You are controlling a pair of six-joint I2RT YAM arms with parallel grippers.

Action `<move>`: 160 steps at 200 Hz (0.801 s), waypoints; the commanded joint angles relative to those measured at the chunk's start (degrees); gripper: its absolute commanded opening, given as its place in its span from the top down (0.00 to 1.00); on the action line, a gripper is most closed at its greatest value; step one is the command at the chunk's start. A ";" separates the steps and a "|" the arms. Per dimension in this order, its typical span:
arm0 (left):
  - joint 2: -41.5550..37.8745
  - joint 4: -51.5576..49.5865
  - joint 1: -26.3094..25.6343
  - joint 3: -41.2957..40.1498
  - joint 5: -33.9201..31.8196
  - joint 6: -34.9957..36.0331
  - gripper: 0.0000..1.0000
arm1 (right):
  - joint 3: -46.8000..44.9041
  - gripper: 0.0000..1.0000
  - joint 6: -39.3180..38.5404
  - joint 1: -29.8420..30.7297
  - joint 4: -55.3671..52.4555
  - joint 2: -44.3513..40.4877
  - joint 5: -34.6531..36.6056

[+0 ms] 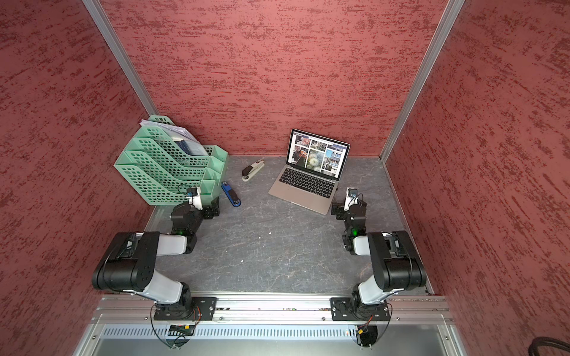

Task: Remove the wireless mouse receiver from the laptop
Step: Pick up the mouse from the center of the board.

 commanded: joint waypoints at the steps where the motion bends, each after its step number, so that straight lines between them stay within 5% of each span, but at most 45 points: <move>1: 0.01 -0.22 0.50 0.87 0.44 -0.18 0.00 | 0.50 0.02 0.42 -0.35 0.57 -0.20 -0.76; 42: -0.15 -0.21 1.46 0.83 2.32 -0.74 0.00 | 0.88 0.02 0.41 -0.44 -0.20 -0.61 -1.46; 74: -0.09 -0.29 1.08 0.87 1.46 -0.46 0.00 | 20.01 0.02 -2.98 -0.37 -38.17 -15.53 -8.55; 127: 0.02 -0.41 1.12 0.96 1.54 -0.56 0.00 | 33.50 0.02 -6.46 1.05 -59.03 -22.07 -9.89; 160: -1.31 -2.79 1.80 2.11 2.70 -0.86 0.00 | 38.97 0.01 -7.92 1.27 -71.57 -21.74 -0.97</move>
